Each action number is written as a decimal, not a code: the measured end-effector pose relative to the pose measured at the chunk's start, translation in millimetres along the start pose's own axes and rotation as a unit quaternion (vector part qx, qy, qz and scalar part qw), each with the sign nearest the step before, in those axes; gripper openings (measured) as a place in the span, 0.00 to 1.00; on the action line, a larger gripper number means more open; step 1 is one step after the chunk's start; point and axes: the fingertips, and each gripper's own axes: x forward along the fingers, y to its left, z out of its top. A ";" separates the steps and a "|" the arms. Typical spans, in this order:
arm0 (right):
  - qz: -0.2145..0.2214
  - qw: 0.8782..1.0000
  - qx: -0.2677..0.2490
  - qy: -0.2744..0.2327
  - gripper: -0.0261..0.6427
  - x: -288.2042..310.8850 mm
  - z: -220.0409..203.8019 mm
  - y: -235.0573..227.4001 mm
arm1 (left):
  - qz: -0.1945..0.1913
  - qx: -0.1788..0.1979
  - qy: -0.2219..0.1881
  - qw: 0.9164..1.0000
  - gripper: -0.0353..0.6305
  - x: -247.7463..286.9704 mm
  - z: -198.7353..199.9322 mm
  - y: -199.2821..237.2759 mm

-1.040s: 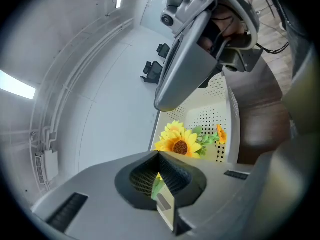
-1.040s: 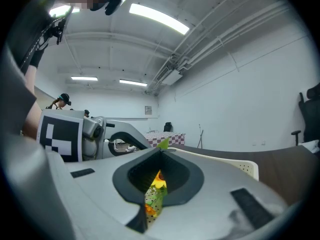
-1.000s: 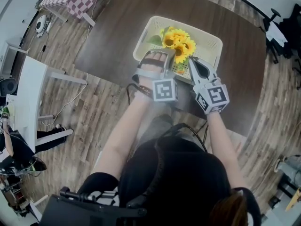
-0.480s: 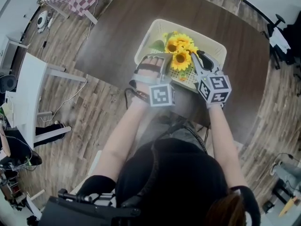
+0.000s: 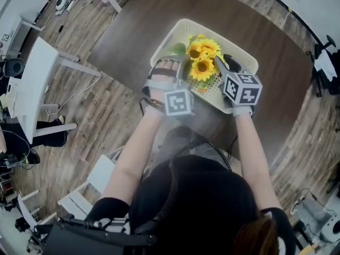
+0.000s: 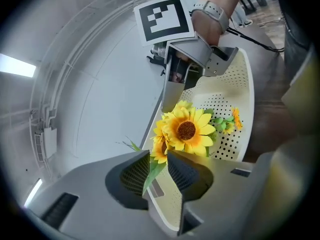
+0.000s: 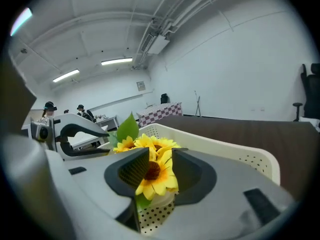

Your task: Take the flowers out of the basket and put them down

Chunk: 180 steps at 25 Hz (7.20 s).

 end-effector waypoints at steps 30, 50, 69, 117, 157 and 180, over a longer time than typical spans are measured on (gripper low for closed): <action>0.055 0.979 0.186 0.066 0.13 22.4 -17.9 0.1 | -0.041 0.022 -0.002 0.999 0.18 36.3 -3.6 -12.1; 0.055 0.983 0.174 -0.004 0.04 2.5 -5.1 13.8 | -0.037 0.012 -0.018 0.999 0.08 26.9 -0.2 -8.9; 0.030 0.982 0.171 -0.070 0.04 -28.1 23.1 32.9 | -0.003 0.026 -0.063 0.998 0.08 3.4 14.9 22.9; 0.158 0.976 0.083 -0.128 0.04 -5.1 118.7 208.9 | 0.117 -0.028 0.026 0.992 0.08 -107.7 -107.2 116.7; 0.229 0.966 0.106 -0.050 0.04 129.3 46.2 306.6 | 0.086 -0.070 0.118 0.987 0.08 -90.7 -277.1 77.1; 0.203 0.971 0.116 -0.041 0.04 189.6 27.0 308.5 | 0.058 -0.078 0.097 0.991 0.08 -45.8 -327.5 67.7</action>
